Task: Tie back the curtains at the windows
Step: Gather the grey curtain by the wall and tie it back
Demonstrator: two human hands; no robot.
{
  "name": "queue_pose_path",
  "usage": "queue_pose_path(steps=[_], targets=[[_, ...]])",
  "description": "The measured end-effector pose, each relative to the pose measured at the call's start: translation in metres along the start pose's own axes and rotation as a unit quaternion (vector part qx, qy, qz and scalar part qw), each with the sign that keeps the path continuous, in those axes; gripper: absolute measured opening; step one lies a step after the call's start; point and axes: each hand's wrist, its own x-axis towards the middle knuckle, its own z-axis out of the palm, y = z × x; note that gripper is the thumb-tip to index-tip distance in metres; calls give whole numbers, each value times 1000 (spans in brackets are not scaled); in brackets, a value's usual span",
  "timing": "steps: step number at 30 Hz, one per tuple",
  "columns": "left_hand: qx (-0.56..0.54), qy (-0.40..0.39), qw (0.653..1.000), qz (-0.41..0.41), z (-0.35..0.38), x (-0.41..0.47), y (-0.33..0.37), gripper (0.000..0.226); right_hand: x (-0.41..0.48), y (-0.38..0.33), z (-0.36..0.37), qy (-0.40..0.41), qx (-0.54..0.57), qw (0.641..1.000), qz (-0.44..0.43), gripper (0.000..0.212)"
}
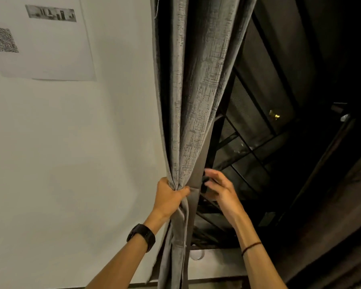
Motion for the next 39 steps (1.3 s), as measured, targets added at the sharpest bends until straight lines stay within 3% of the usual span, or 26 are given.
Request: queue_pose_path(steps=[2, 4, 8, 10, 13, 16, 22, 26, 28, 31, 35, 39], targets=[[-1, -27, 1000, -10, 3, -3, 2, 42, 7, -2, 8, -88, 28, 994, 52, 33], [2, -40, 999, -19, -1, -1, 0, 39, 7, -1, 14, -115, 31, 991, 66, 27], [3, -41, 999, -19, -12, 2, -9, 29, 9, 13, 17, -21, 9, 998, 66, 14], [27, -39, 999, -8, -13, -1, -14, 33, 10, 17, 26, 49, -95, 993, 42, 12], [138, -28, 990, 10, -9, -5, -17, 44, -3, 12, 43, 157, -320, 932, -69, 10], [310, 3, 950, 43, -12, -3, -19, 34, -18, 1, 47, 139, -468, 857, -165, 7], [463, -8, 885, 43, -25, 6, -11, 27, -47, -35, 49, -3, -606, 783, -138, 6], [469, -18, 883, 14, -16, -2, -3, 29, -61, -57, 67, -20, -684, 724, -84, 14], [383, 10, 924, -9, -11, -10, 0, 28, -59, -57, 77, 0, -672, 737, -77, 15], [155, 65, 981, -97, -13, -18, -1, 26, -50, -43, 84, 39, -616, 784, -69, 15], [-67, 45, 987, -139, -25, -28, -3, 31, -44, -25, 86, 96, -521, 845, -80, 17], [-63, 18, 996, -61, -32, -41, -4, 29, -43, -20, 90, 135, -438, 885, -82, 20]])
